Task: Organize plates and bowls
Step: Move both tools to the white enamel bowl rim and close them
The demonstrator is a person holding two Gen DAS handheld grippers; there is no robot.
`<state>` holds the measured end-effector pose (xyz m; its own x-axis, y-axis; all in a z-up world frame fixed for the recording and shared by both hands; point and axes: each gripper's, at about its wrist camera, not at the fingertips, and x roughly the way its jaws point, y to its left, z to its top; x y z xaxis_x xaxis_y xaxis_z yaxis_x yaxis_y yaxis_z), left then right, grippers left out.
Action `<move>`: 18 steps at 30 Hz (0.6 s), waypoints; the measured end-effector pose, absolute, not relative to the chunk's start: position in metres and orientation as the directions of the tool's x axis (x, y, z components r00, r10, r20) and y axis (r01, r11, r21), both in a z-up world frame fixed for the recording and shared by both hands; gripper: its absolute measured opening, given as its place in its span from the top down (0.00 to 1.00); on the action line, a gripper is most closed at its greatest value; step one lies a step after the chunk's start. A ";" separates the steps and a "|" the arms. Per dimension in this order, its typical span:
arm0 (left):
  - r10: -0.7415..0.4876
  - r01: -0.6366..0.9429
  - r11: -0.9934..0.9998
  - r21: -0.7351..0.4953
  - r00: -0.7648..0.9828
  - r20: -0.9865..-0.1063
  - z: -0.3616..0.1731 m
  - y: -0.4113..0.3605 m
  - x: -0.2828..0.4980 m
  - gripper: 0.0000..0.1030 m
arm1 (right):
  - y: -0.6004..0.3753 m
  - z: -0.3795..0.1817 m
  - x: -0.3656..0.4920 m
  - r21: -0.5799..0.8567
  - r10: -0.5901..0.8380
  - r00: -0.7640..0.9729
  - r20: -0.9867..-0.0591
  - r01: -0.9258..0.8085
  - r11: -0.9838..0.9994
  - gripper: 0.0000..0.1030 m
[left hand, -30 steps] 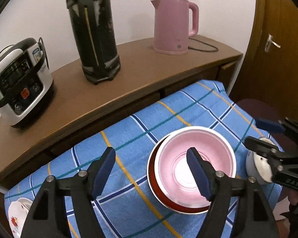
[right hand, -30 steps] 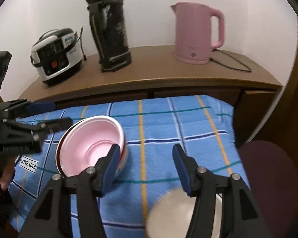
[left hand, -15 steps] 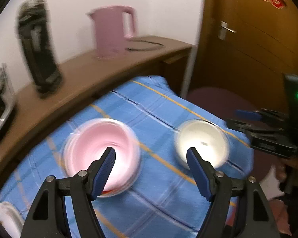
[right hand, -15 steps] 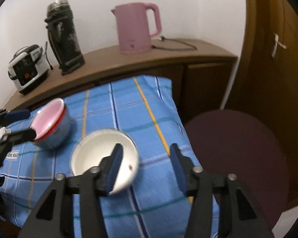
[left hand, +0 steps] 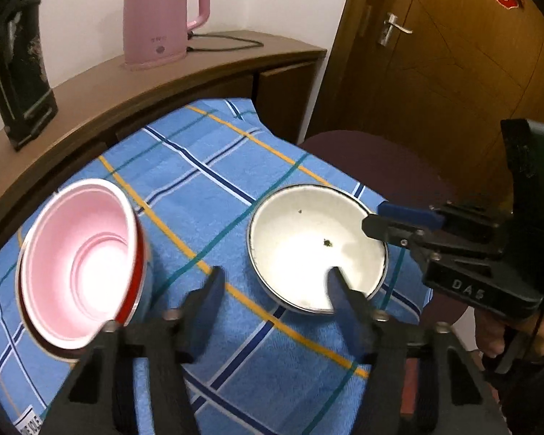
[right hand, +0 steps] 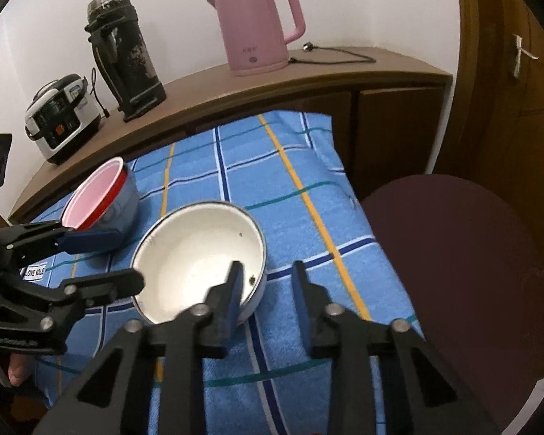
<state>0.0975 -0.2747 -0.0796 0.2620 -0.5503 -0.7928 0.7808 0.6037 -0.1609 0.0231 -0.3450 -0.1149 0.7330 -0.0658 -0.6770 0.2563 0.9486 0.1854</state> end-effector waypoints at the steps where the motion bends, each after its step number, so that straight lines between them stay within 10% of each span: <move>1: -0.547 0.781 0.602 -0.168 0.249 -0.800 -0.083 -0.276 0.098 0.63 | -0.344 -0.116 0.024 0.189 -0.062 0.734 -0.676 0.254 0.949 0.86; 18: -0.609 0.776 0.598 -0.200 0.278 -0.742 -0.048 -0.255 0.089 0.72 | -0.325 -0.073 0.019 0.176 -0.086 0.803 -0.590 0.232 0.957 0.91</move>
